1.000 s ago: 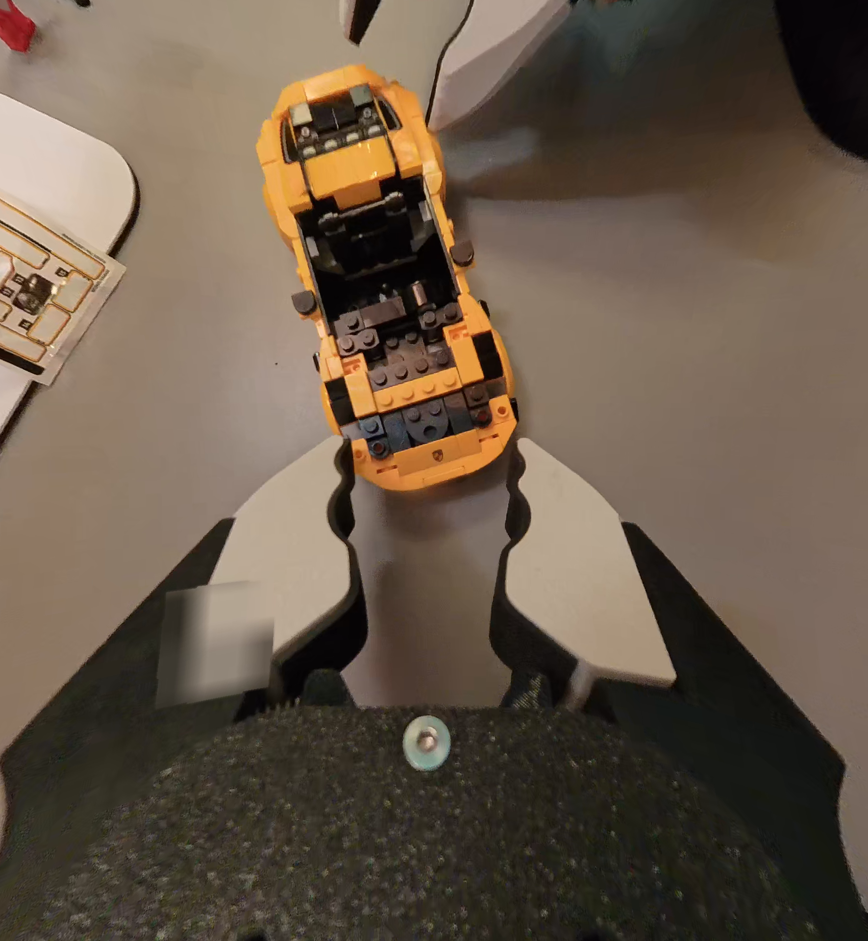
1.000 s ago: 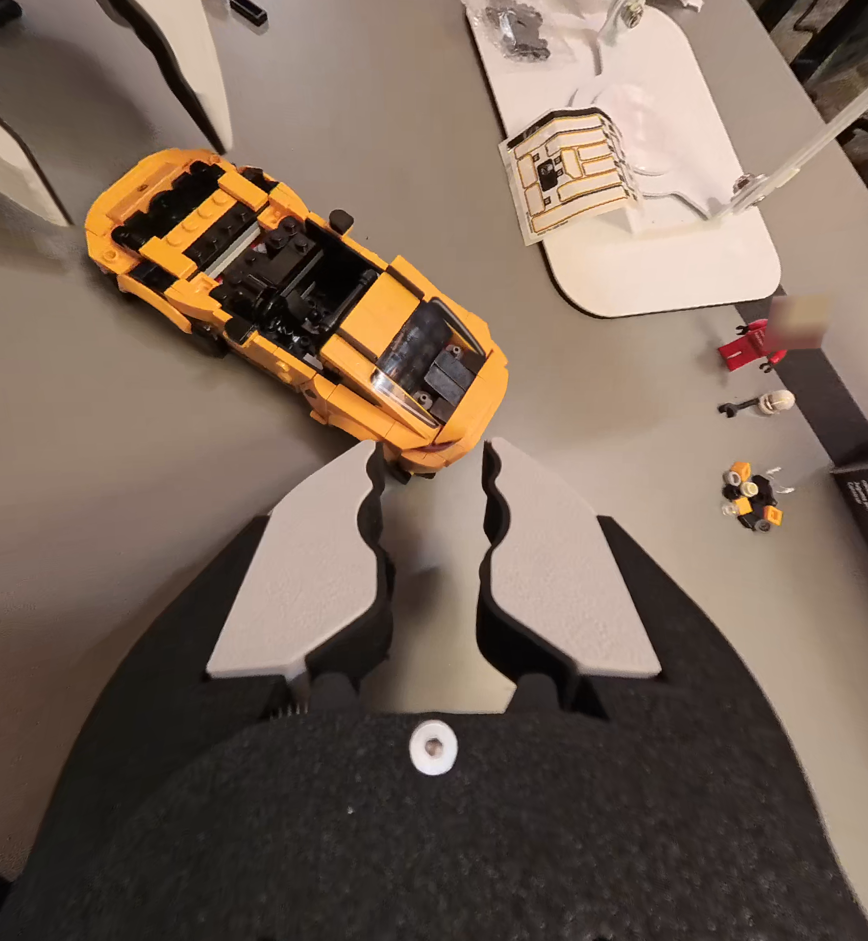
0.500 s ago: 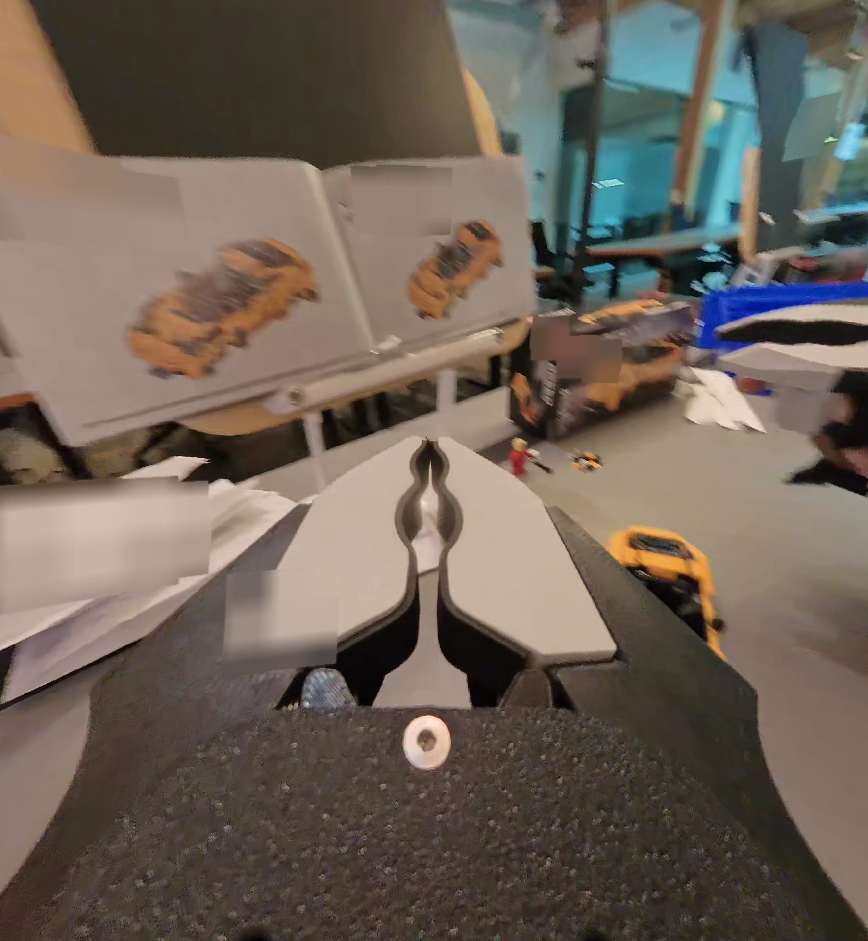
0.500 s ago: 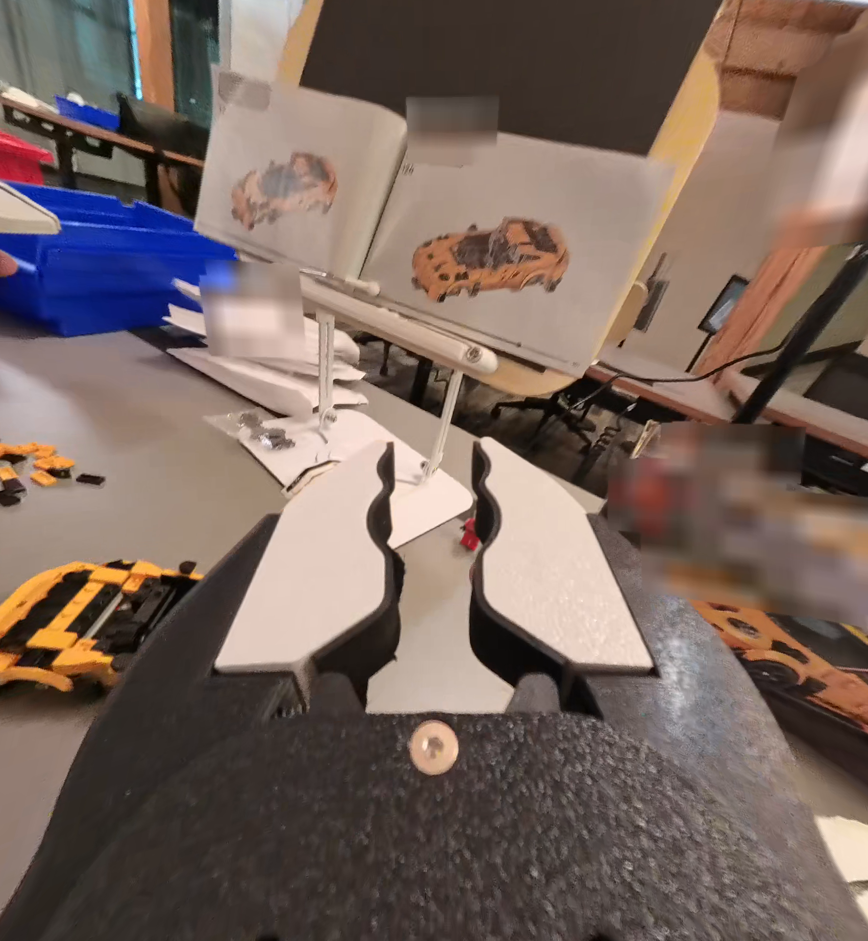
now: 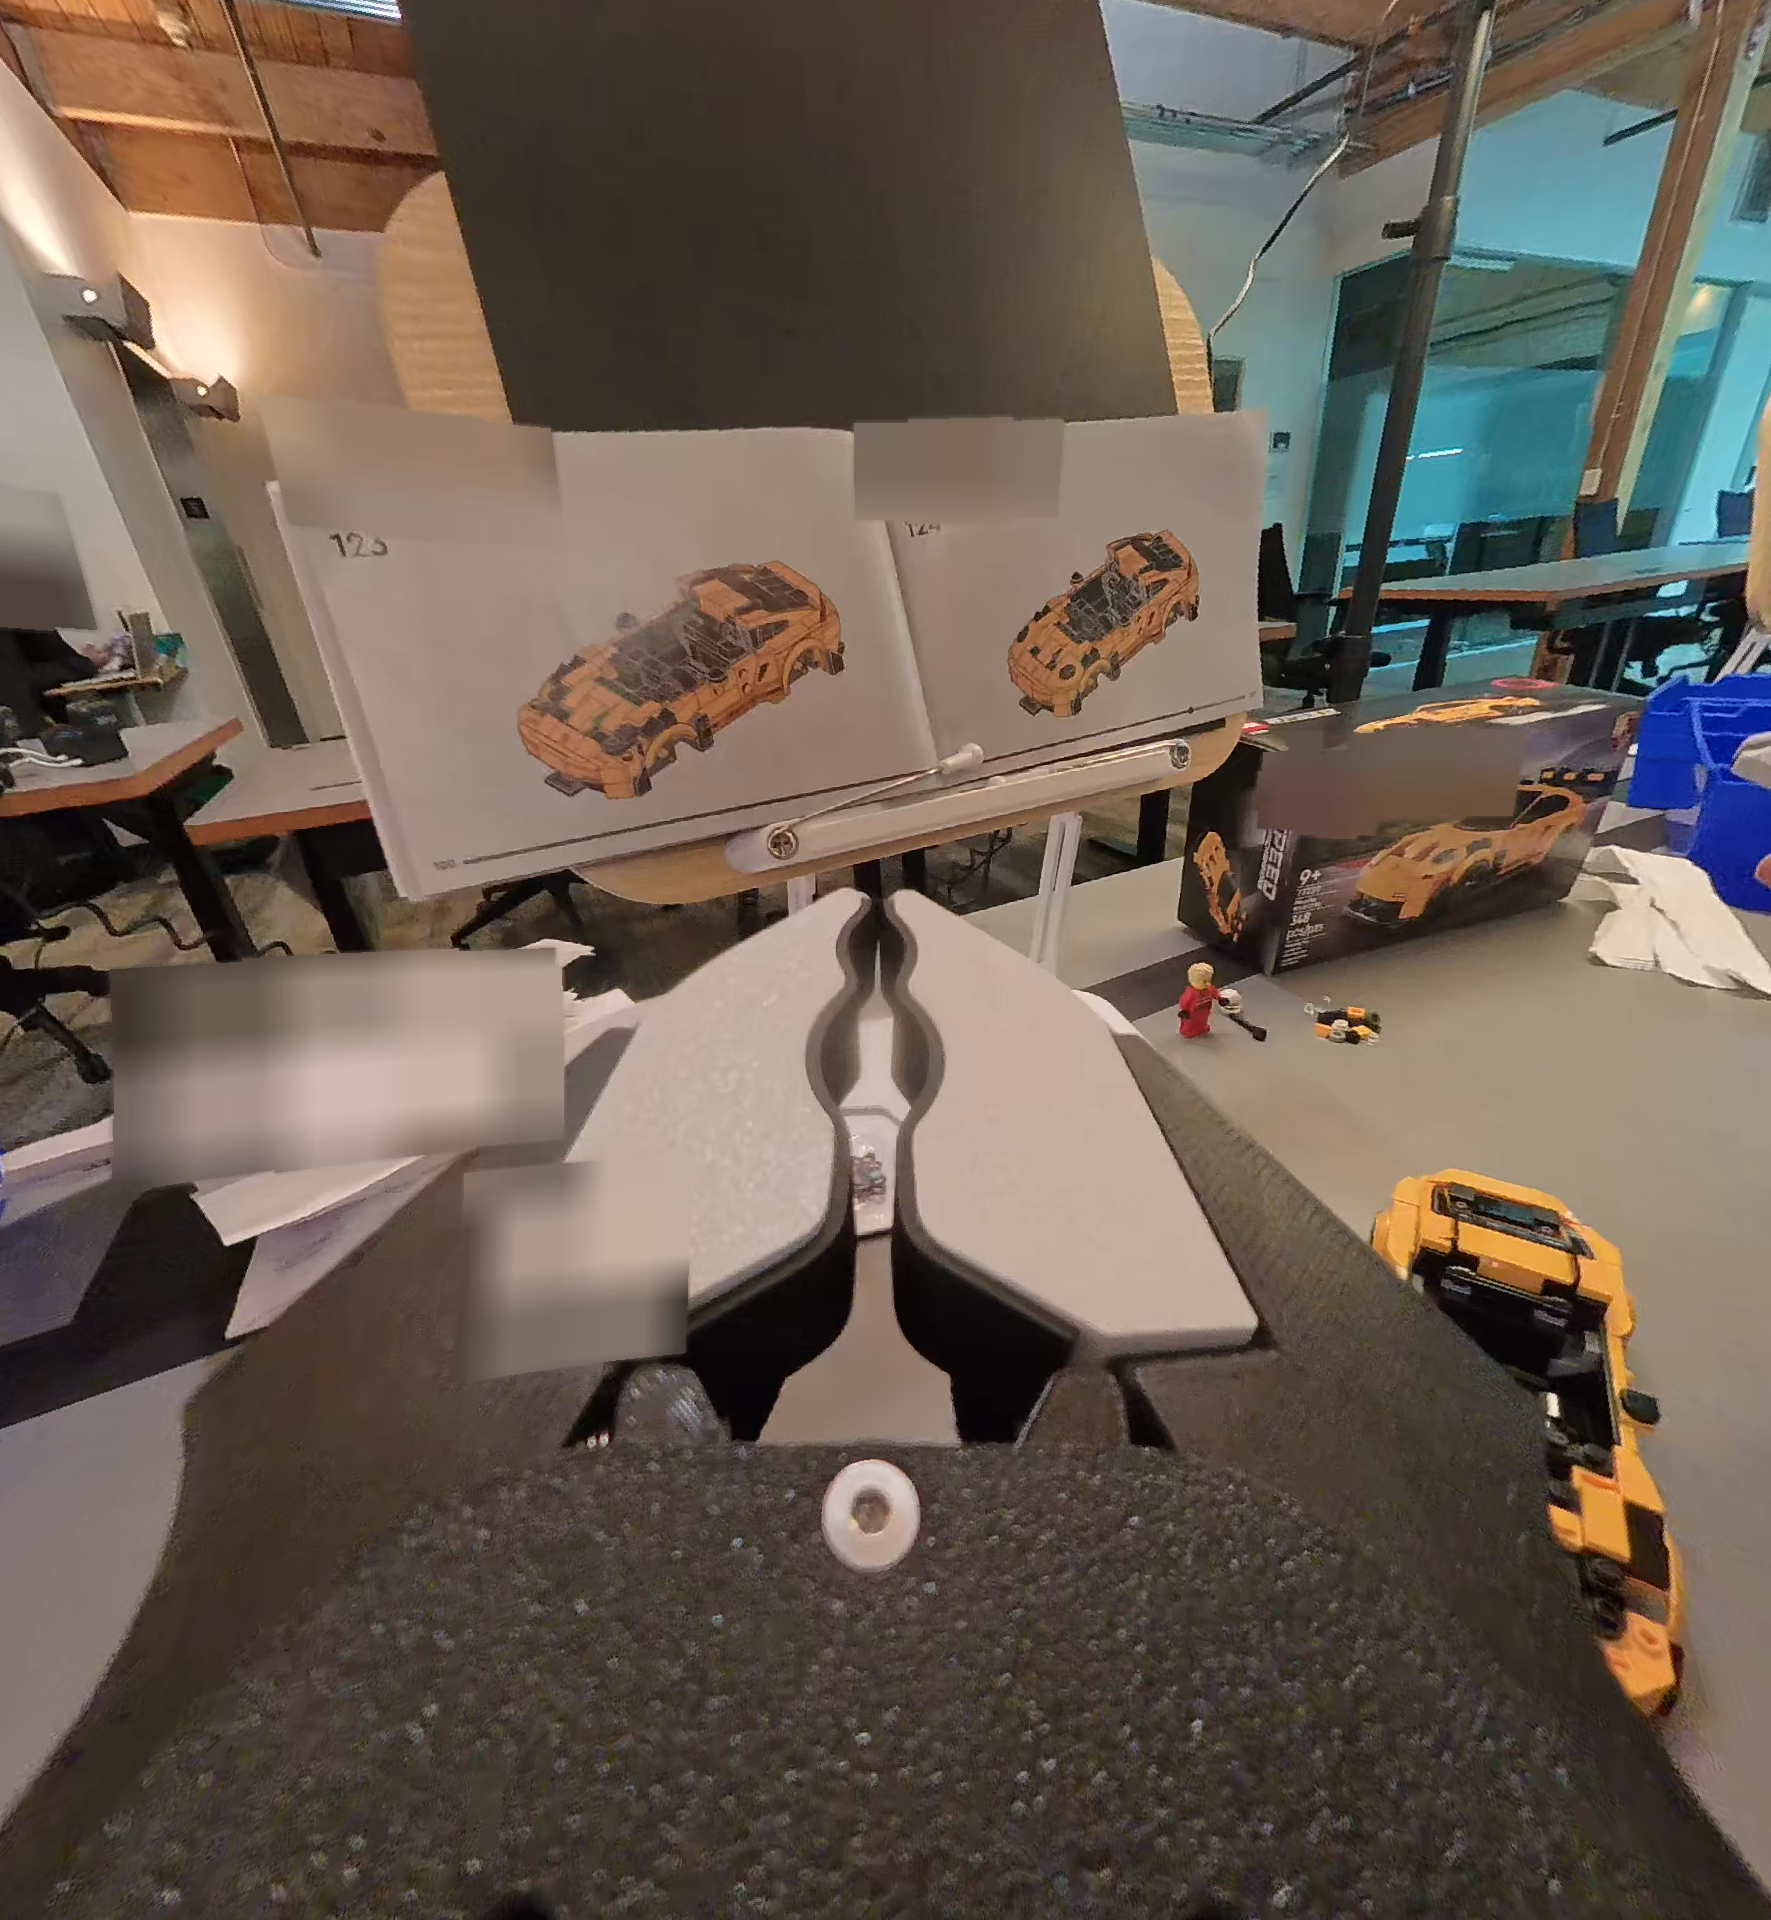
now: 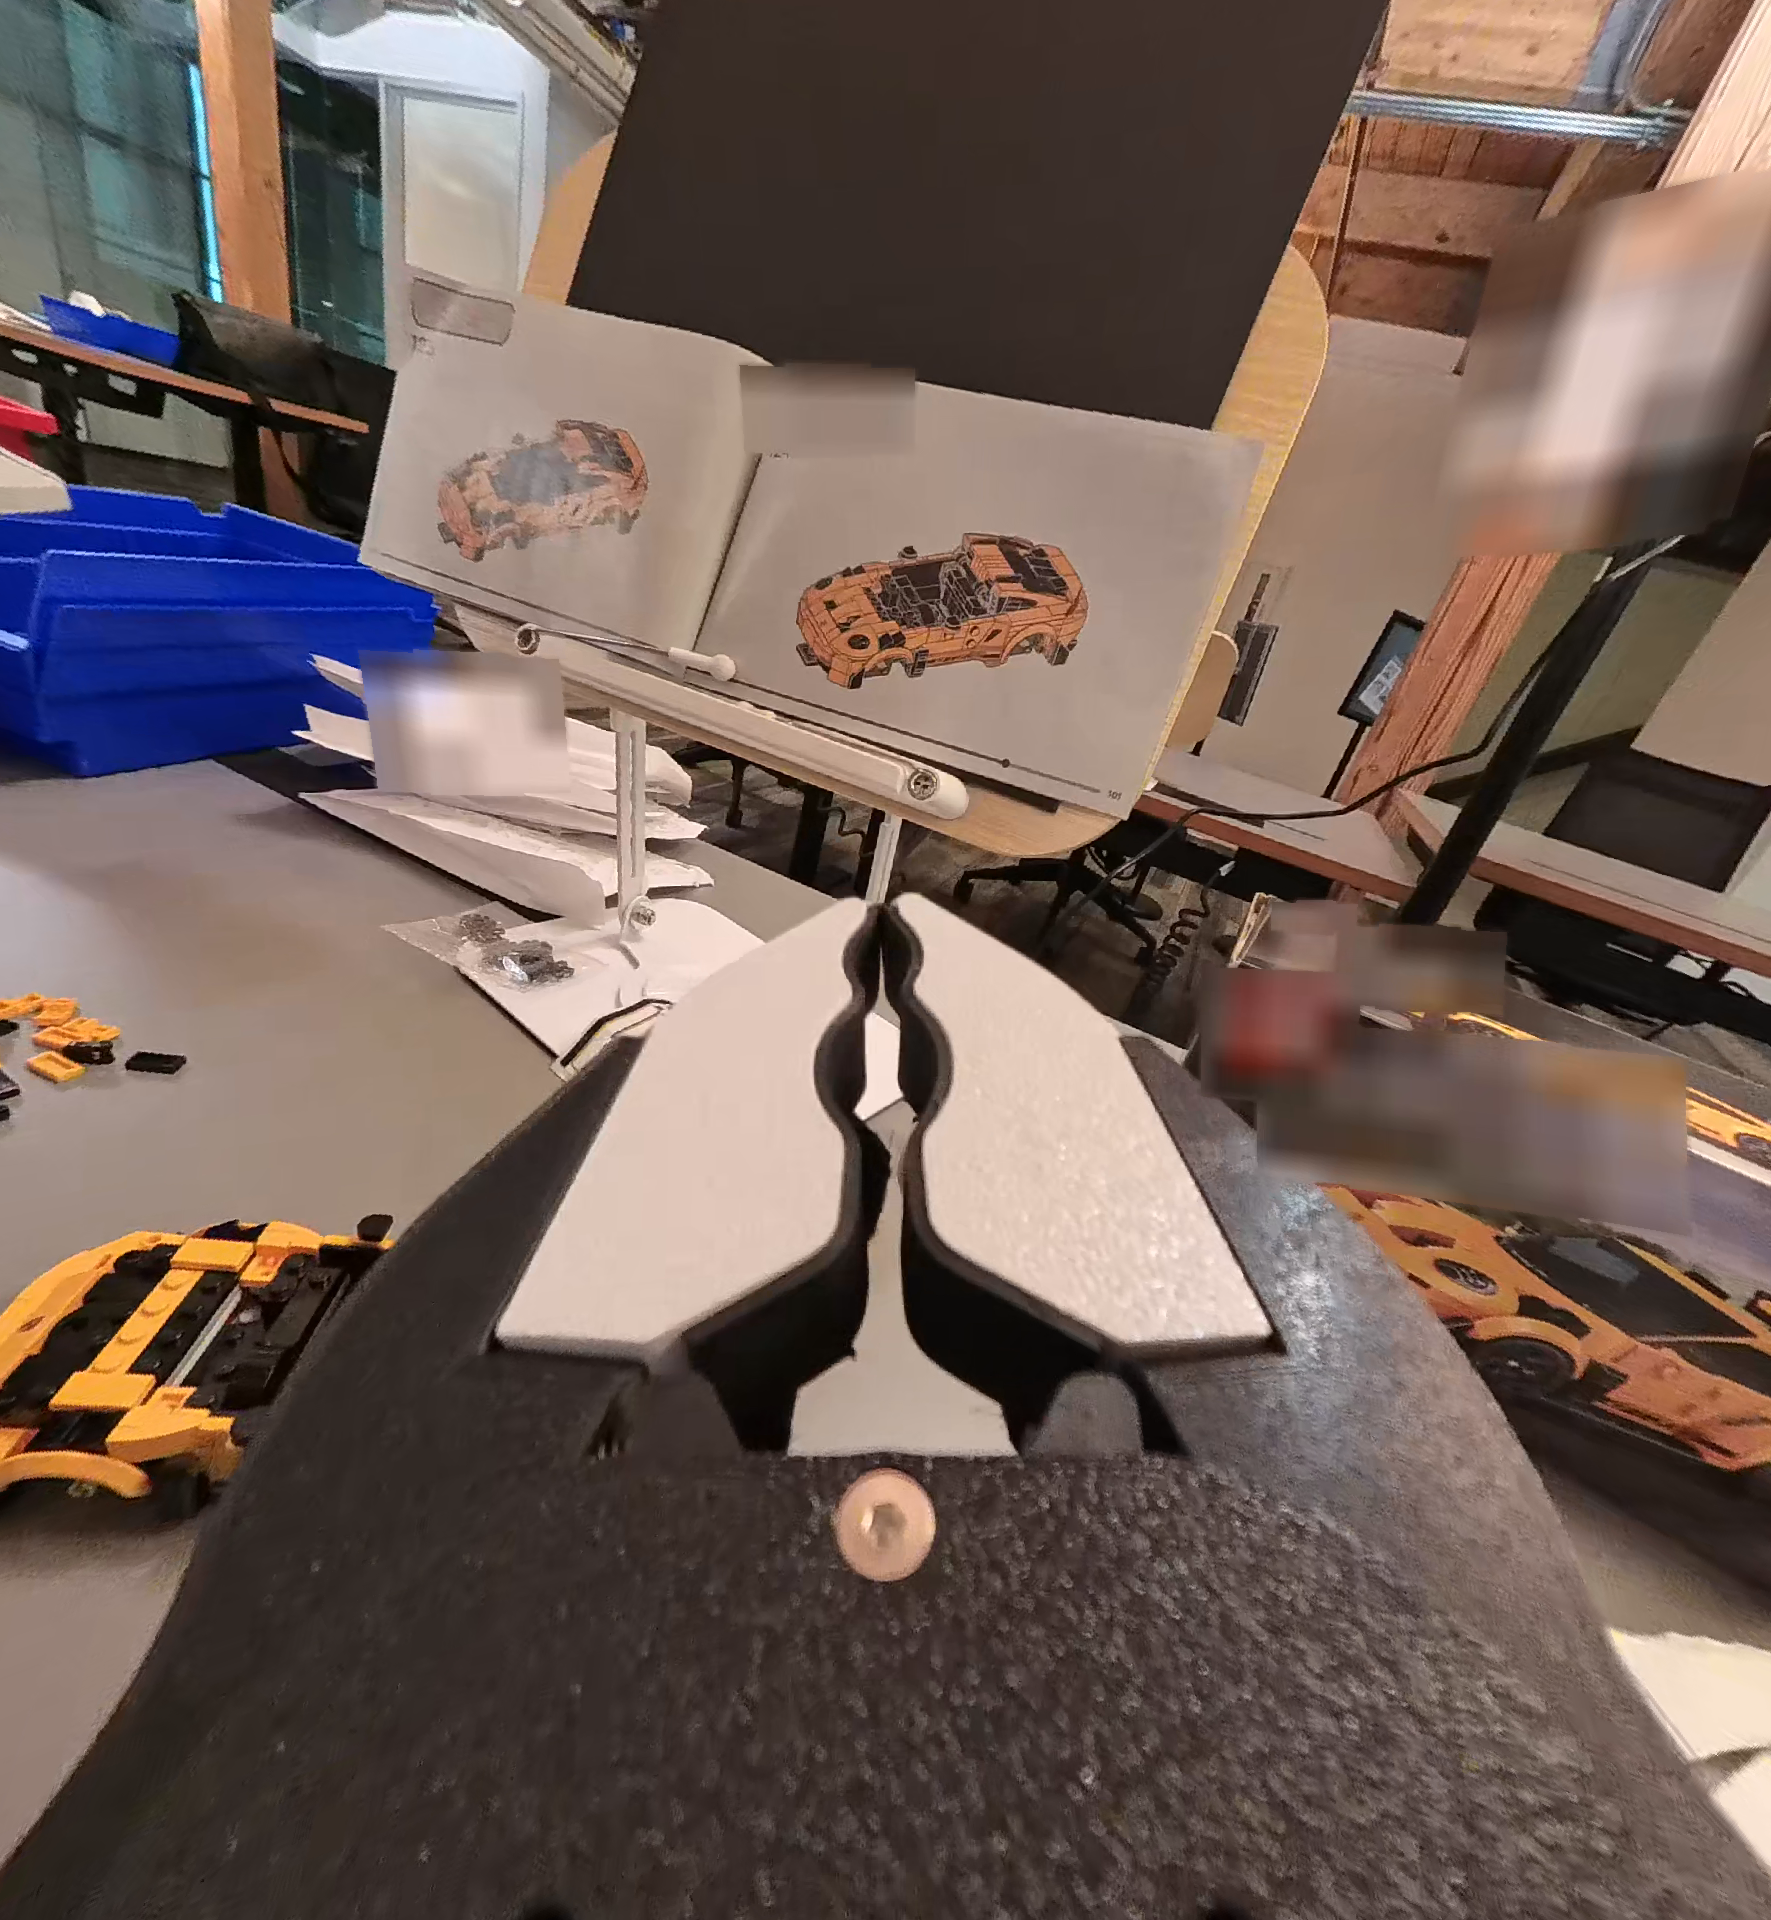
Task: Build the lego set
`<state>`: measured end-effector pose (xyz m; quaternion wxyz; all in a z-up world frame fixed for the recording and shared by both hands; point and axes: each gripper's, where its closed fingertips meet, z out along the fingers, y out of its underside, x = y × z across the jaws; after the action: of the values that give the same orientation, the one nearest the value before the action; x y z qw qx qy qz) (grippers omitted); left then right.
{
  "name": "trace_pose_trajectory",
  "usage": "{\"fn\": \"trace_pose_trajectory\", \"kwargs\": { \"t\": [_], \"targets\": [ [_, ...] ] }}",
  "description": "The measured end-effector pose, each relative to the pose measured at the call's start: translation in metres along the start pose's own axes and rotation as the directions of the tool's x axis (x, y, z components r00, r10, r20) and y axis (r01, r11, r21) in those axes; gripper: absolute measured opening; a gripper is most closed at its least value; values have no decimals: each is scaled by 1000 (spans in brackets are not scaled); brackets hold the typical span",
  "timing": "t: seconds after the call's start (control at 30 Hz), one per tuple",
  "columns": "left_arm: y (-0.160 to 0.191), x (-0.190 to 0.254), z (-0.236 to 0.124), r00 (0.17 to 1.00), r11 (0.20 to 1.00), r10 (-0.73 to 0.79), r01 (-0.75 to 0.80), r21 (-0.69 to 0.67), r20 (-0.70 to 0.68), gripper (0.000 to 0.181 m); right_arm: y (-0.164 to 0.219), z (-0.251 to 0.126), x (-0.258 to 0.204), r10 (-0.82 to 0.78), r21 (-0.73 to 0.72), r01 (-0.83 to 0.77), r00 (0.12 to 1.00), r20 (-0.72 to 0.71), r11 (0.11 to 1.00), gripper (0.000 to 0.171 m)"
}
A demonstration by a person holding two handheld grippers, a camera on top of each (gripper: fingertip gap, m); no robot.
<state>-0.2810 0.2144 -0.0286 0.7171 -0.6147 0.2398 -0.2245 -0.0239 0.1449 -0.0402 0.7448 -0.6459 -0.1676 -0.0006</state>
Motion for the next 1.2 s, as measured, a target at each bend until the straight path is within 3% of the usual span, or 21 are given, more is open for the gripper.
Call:
{"fn": "trace_pose_trajectory", "kwargs": {
  "t": [0.93, 1.2],
  "targets": [
    [4, -22, 0, 994, 999, 11, -6, -45, 112, 0, 3, 0, 7, 26, 0, -26, 999, -37, 1000, 0],
    [-50, -55, 37, 982, 995, 97, -92, -42, 164, 0, 16, 1, 26, 71, -36, -76, 989, -131, 996, 3]
  ]
}}
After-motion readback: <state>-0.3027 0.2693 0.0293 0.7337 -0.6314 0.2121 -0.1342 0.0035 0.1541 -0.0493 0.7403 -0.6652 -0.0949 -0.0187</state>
